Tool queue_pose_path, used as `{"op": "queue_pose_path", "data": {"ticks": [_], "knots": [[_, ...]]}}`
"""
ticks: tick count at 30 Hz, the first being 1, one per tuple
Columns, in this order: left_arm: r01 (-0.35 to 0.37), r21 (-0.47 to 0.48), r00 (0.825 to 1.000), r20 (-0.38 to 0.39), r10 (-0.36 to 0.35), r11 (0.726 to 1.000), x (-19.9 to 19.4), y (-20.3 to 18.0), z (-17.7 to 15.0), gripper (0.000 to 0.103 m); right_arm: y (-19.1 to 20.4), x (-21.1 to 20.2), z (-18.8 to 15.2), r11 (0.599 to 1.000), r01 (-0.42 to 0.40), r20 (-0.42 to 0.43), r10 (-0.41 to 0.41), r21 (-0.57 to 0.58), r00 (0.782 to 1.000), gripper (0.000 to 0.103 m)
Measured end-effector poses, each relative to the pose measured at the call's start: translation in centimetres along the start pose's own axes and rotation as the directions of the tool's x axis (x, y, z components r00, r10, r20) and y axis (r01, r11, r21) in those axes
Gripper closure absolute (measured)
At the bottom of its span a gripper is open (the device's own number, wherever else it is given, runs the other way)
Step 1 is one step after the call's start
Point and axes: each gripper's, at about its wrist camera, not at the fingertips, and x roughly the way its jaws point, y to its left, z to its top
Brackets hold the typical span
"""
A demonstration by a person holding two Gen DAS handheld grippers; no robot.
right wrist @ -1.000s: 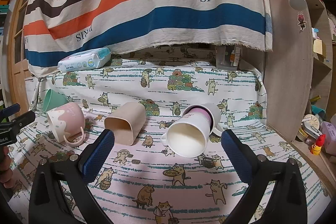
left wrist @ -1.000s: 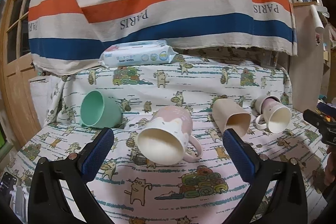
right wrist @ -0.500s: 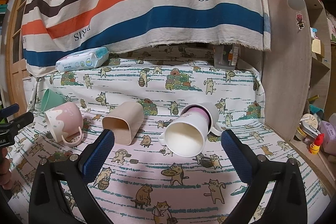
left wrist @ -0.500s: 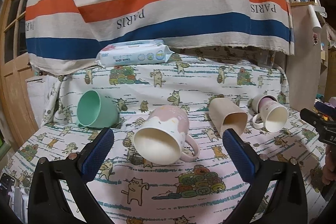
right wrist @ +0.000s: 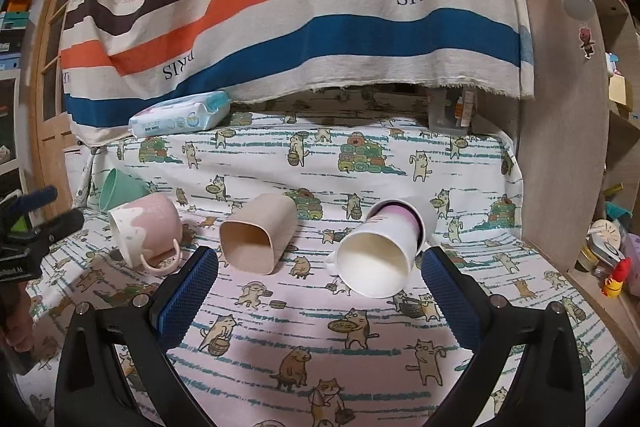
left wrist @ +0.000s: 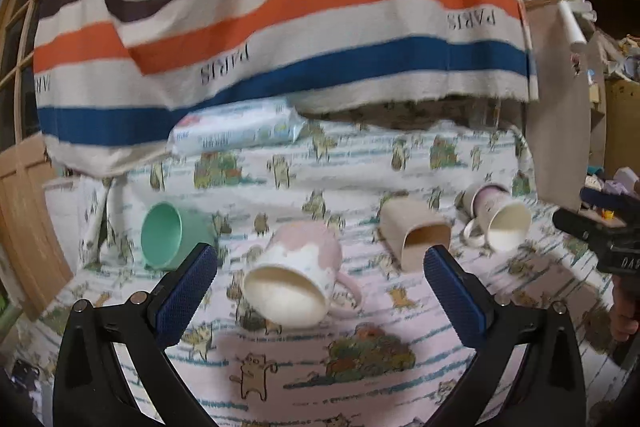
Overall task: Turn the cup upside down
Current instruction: 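Reach the right tool to the beige square cup and close on it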
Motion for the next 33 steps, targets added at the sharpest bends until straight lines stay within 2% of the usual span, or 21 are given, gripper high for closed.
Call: {"op": "queue_pose_path", "data": {"ticks": [4, 9, 14, 18, 25, 28, 30, 33], "knots": [[0.009, -0.012, 0.998, 0.054, -0.008, 1.0, -0.4, 0.5, 2.0, 0.0, -0.1, -1.0, 1.2, 1.0, -0.008, 0.017, 0.007, 0.029, 1.0, 0.001], [0.01, -0.033, 0.994, 0.112, -0.006, 0.999, 0.2, 1.3, 4.6, 0.0, 0.4, -2.3, 3.4, 0.999, 0.033, 0.055, -0.033, 0.0, 0.998, 0.001], [0.023, -0.075, 0.989, 0.146, -0.012, 0.997, 1.9, 2.1, 6.9, 0.0, 0.9, -1.4, 6.3, 0.998, 0.044, 0.003, -0.044, 0.04, 0.999, 0.001], [0.023, -0.112, 0.992, 0.123, -0.009, 0.993, 4.6, 3.0, 7.9, 0.0, 1.7, -0.4, 9.6, 0.997, 0.008, -0.011, -0.007, 0.082, 1.0, 0.001], [0.048, -0.182, 0.998, 0.052, -0.04, 0.982, 7.3, 4.8, 7.1, 0.0, 5.3, 4.0, 13.5, 0.998, 0.024, -0.068, -0.021, 0.057, 0.997, 0.001], [0.059, -0.205, 0.998, -0.013, -0.063, 0.977, 8.8, 5.3, 6.0, 0.0, 6.5, 7.8, 13.7, 0.998, -0.005, -0.152, 0.016, 0.069, 0.988, 0.001], [0.058, -0.215, 0.994, -0.078, -0.076, 0.975, 10.2, 5.4, 5.2, 0.0, 7.1, 10.6, 13.1, 0.998, 0.023, -0.213, -0.01, 0.06, 0.977, 0.001], [0.044, -0.245, 0.994, -0.088, -0.068, 0.968, 10.6, 5.9, 4.9, 0.0, 7.5, 14.1, 11.5, 0.997, 0.041, -0.314, -0.019, 0.064, 0.949, 0.002]]}}
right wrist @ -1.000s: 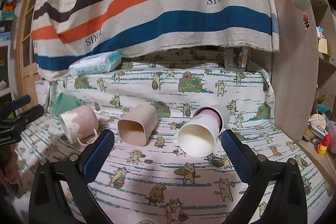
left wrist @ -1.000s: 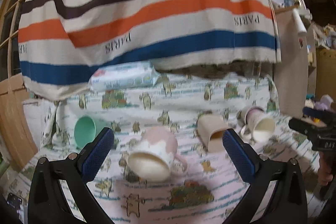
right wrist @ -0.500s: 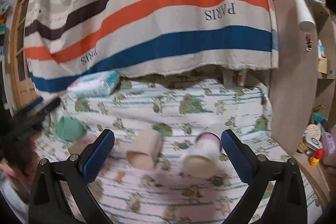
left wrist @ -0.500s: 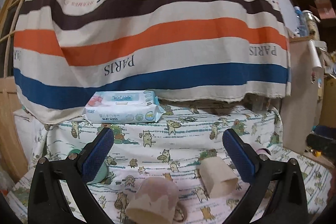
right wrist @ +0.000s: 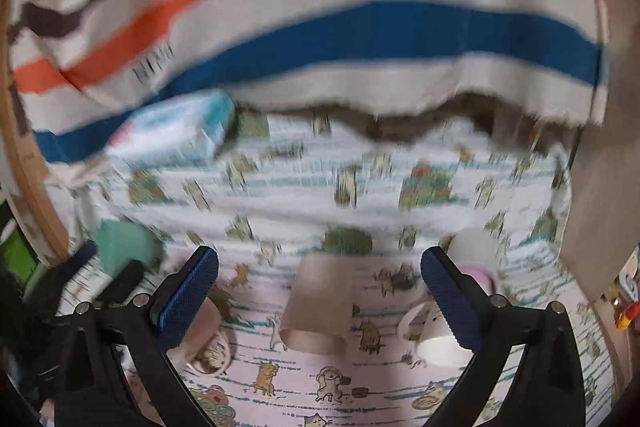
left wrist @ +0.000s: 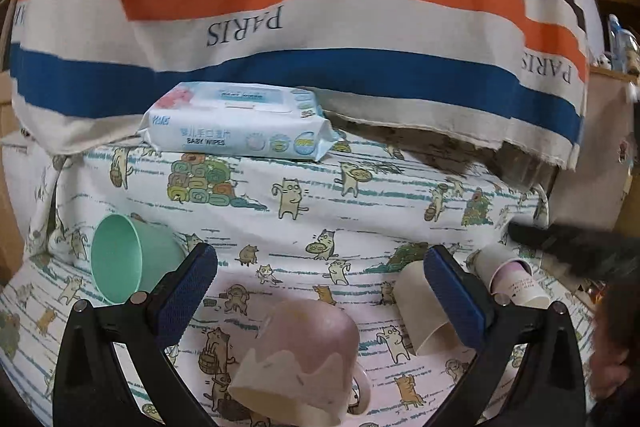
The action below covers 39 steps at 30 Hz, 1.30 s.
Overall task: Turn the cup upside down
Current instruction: 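Reach the right tool to the beige square cup and close on it, then lift the beige square cup off the table with the right tool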
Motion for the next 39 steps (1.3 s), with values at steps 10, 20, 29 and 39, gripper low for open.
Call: {"op": "queue_pose_path", "data": {"ticks": [10, 20, 29, 39], "knots": [[-0.088, -0.084, 0.996, -0.037, 0.085, 0.993, 1.4, 2.0, -0.8, 0.0, 0.9, 9.6, 1.2, 0.998, 0.058, -0.282, -0.065, -0.035, 0.957, 0.004], [-0.13, -0.137, 0.99, -0.065, 0.123, 0.982, 2.1, 3.6, -1.1, 0.0, 0.9, 15.2, -0.2, 0.987, 0.149, -0.446, -0.156, -0.051, 0.881, 0.007], [-0.137, -0.134, 0.989, -0.078, 0.127, 0.982, 2.5, 3.6, -1.3, 0.0, 0.7, 17.4, -2.2, 0.986, 0.163, -0.505, -0.162, -0.042, 0.848, 0.029], [-0.151, -0.148, 0.987, -0.079, 0.141, 0.977, 1.9, 3.8, -0.8, 0.0, 0.5, 14.1, -2.9, 0.993, 0.112, -0.443, -0.113, -0.029, 0.889, 0.033]]}}
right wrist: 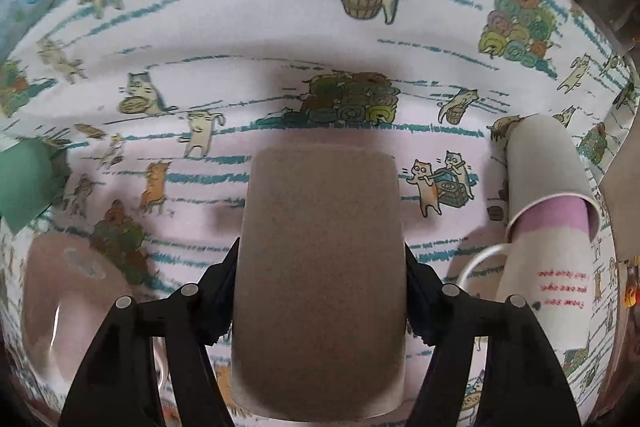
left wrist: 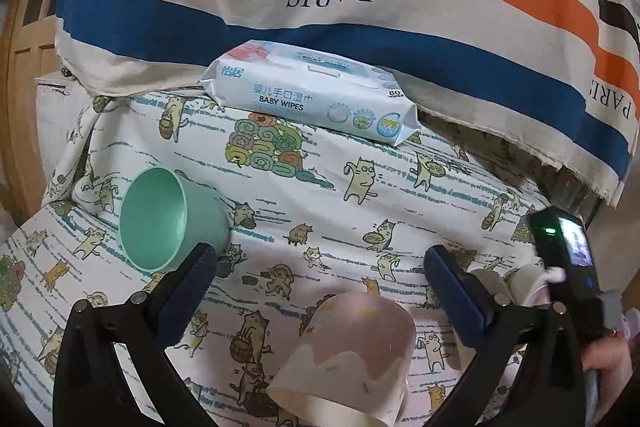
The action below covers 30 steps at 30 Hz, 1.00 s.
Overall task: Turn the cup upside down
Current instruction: 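Lift the beige square cup off the table with the right tool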
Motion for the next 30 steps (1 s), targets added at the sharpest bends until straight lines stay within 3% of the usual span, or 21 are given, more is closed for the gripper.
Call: {"op": "queue_pose_path", "data": {"ticks": [3, 11, 15, 18, 23, 30], "knots": [[-0.047, 0.016, 0.999, -0.001, 0.047, 0.999, -0.2, 0.0, 0.2, 0.0, 0.0, -2.2, -1.7, 0.999, -0.011, 0.035, 0.012, -0.039, 0.999, 0.033], [0.072, 0.031, 0.997, -0.024, -0.071, 0.997, -2.7, -0.6, 0.9, 0.0, -0.5, -8.2, -5.7, 0.992, -0.095, 0.108, 0.104, -0.086, 0.989, 0.033], [0.067, 0.109, 0.998, -0.014, -0.065, 0.992, -4.8, -1.9, 0.3, 0.0, -1.2, -12.2, -7.6, 0.986, -0.117, 0.173, 0.136, -0.115, 0.976, 0.033], [0.077, 0.127, 0.997, -0.024, -0.074, 0.989, -6.3, -2.3, -0.1, 0.0, -1.9, -14.1, -8.7, 0.978, -0.171, 0.164, 0.188, -0.116, 0.968, 0.033], [0.058, 0.127, 0.997, -0.054, -0.052, 0.99, -8.4, -2.3, -0.2, 0.0, -2.4, -13.9, -10.6, 0.977, -0.195, 0.15, 0.206, -0.087, 0.967, 0.033], [0.035, 0.144, 0.997, -0.072, -0.025, 0.989, -10.1, -2.4, -1.0, 0.0, -1.2, -9.8, -12.9, 0.98, -0.162, 0.056, 0.169, -0.114, 0.984, 0.033]]}}
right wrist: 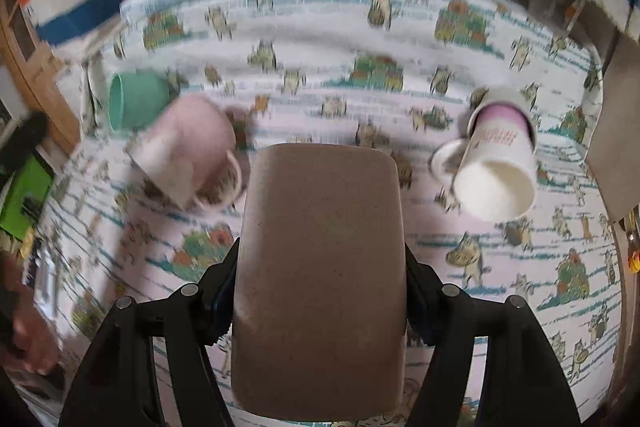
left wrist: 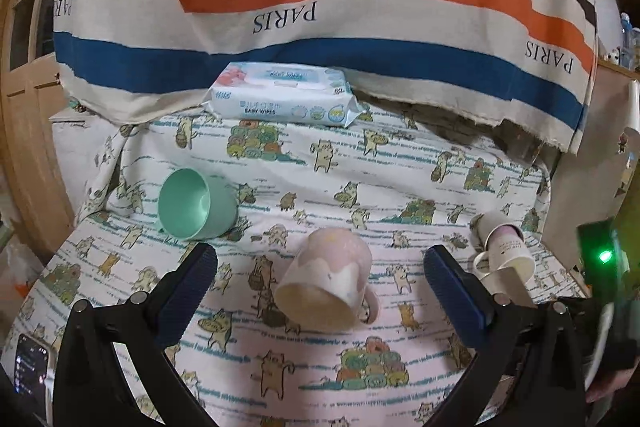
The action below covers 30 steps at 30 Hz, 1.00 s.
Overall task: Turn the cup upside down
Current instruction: 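Lift the beige square cup off the table with the right tool, then bring the beige cup to the left tool while the left tool grasps it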
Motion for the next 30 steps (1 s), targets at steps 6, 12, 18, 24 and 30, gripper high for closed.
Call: {"op": "queue_pose_path", "data": {"ticks": [6, 12, 18, 24, 30], "knots": [[-0.038, 0.021, 0.998, -0.046, 0.039, 0.999, 0.6, -0.2, -1.3, 0.0, 0.4, 1.9, -0.6, 1.0, 0.008, -0.04, -0.008, 0.004, 0.999, 0.033], [-0.065, 0.027, 0.997, -0.045, 0.066, 0.998, 0.8, -0.2, -1.5, 0.0, 0.5, 2.6, -0.6, 0.999, 0.046, -0.066, -0.047, -0.017, 0.997, 0.033], [-0.09, 0.029, 0.994, -0.053, 0.091, 0.996, 1.3, -0.8, -1.2, 0.0, 1.0, 3.8, -0.9, 0.994, 0.082, -0.095, -0.089, -0.073, 0.992, 0.033], [-0.088, 0.058, 0.995, -0.046, 0.091, 0.994, 1.0, -1.7, -0.8, 0.0, 1.1, 2.1, -0.7, 0.99, 0.104, 0.006, -0.104, -0.096, 0.995, 0.024], [-0.081, 0.082, 0.997, 0.008, 0.08, 0.993, -0.6, -3.3, 0.3, 0.0, 0.8, -2.7, -0.4, 0.987, 0.089, 0.192, -0.063, -0.132, 0.979, 0.023]]}}
